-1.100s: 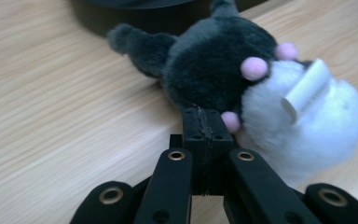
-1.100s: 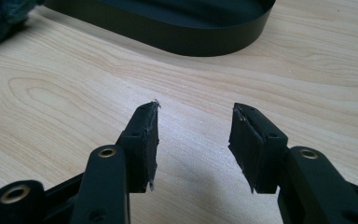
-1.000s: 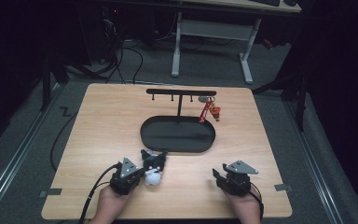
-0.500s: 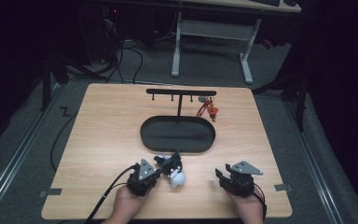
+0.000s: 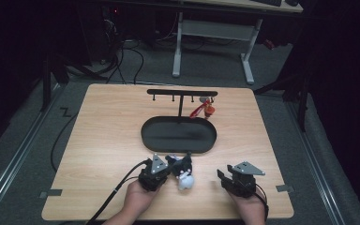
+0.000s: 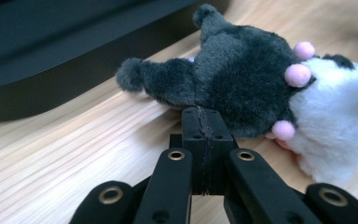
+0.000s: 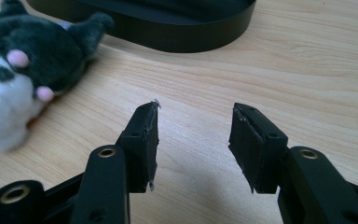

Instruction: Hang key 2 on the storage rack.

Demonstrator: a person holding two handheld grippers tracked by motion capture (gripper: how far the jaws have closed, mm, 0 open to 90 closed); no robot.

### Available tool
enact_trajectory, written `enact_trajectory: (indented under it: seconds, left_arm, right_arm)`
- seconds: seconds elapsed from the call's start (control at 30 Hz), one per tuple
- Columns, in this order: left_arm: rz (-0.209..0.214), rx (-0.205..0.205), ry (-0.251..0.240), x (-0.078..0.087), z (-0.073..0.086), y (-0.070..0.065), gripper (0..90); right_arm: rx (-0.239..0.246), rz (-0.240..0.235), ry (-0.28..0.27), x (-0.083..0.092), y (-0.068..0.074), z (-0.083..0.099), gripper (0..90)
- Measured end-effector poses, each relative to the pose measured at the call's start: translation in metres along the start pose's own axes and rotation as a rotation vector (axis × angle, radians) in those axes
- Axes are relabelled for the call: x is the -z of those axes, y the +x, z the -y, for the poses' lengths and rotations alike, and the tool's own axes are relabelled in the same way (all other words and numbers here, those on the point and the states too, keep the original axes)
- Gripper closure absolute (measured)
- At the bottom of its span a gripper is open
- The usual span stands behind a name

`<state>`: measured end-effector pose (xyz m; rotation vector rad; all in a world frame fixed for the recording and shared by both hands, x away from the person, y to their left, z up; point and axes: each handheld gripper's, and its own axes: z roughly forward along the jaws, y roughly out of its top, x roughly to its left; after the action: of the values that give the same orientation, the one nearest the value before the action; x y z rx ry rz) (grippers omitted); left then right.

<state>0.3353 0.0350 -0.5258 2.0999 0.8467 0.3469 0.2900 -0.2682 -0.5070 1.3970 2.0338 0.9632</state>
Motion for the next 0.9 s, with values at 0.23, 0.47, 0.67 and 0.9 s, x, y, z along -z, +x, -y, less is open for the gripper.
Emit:
enact_trajectory:
  seconds: [0.23,0.47,0.67,0.9]
  left_arm:
    - [0.082,-0.085,0.017,-0.022,-0.018,-0.042,89.7]
    - [0.104,-0.109,0.013,-0.025,-0.020,-0.053,86.5]
    - [0.042,-0.080,-0.009,0.001,-0.005,-0.019,80.9]
    - [-0.117,-0.079,0.002,0.054,0.025,0.055,67.7]
  right_arm:
    - [-0.027,0.012,-0.001,0.002,-0.010,0.003,52.1]
    - [-0.059,0.025,-0.007,0.004,-0.022,0.006,52.5]
    - [-0.072,0.026,-0.010,0.005,-0.025,0.007,52.8]
    - [-0.063,0.031,0.007,0.001,-0.022,0.007,53.0]
